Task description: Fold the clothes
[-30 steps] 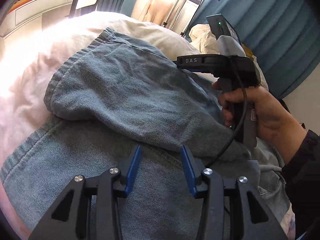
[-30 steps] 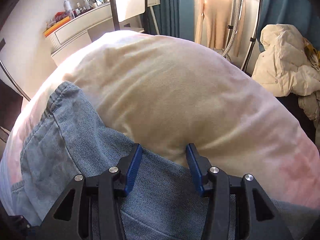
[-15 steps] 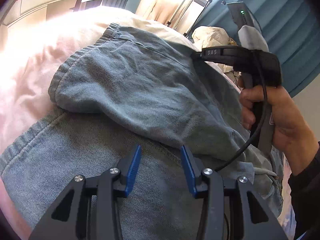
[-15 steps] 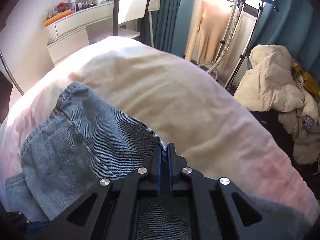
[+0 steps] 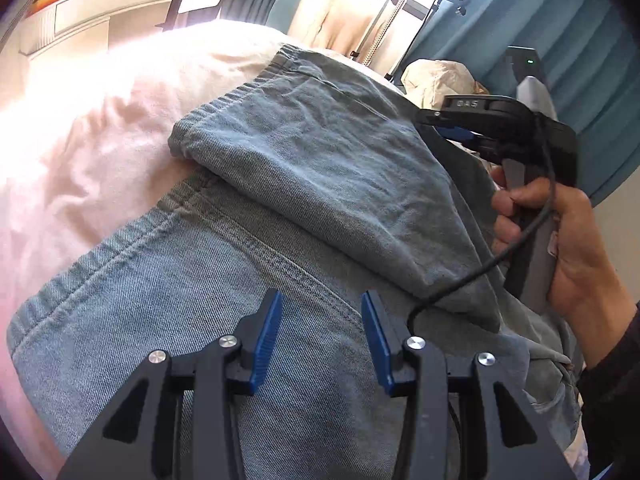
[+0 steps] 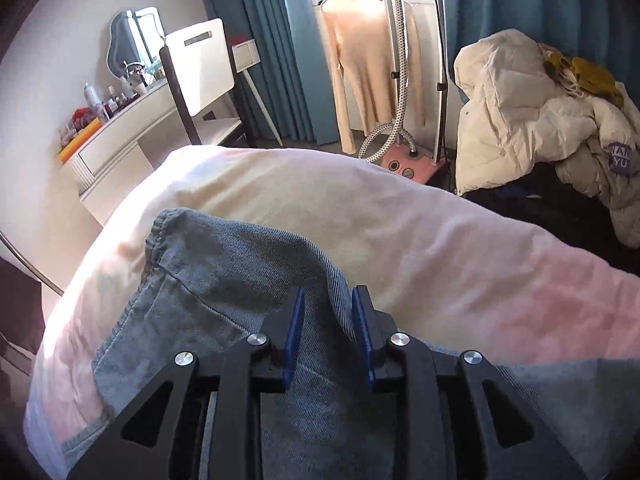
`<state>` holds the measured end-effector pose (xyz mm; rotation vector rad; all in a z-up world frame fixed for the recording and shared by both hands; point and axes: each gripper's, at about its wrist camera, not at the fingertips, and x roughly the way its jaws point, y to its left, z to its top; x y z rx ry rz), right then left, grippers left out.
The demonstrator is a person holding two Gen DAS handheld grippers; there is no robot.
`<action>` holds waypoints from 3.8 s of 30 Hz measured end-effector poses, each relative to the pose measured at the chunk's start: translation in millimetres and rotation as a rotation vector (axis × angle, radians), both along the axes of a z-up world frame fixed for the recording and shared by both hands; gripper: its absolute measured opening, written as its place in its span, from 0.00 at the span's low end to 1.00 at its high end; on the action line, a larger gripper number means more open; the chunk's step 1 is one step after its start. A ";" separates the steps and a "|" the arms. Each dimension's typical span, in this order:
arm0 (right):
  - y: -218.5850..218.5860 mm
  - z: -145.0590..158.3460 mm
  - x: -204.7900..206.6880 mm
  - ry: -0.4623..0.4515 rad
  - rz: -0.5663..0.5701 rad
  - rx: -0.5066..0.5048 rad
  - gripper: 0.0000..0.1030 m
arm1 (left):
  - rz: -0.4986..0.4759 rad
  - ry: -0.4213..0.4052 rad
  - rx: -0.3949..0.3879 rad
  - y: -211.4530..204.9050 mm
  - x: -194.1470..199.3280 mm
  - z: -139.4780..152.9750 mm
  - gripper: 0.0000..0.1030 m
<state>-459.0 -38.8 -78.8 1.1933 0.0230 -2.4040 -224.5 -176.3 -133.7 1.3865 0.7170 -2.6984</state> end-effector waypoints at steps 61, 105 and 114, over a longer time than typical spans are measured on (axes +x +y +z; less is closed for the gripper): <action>586.4 -26.3 514.0 -0.098 -1.592 -0.633 0.38 | 0.282 -0.061 0.739 -75.2 97.9 -23.0 0.10; 616.5 54.8 403.3 0.149 -1.349 -0.867 0.04 | 0.358 0.120 0.568 -92.7 29.6 99.0 0.07; 623.4 85.4 271.2 0.070 -1.308 -0.709 0.04 | 0.358 0.048 0.367 -56.5 -126.4 112.7 0.06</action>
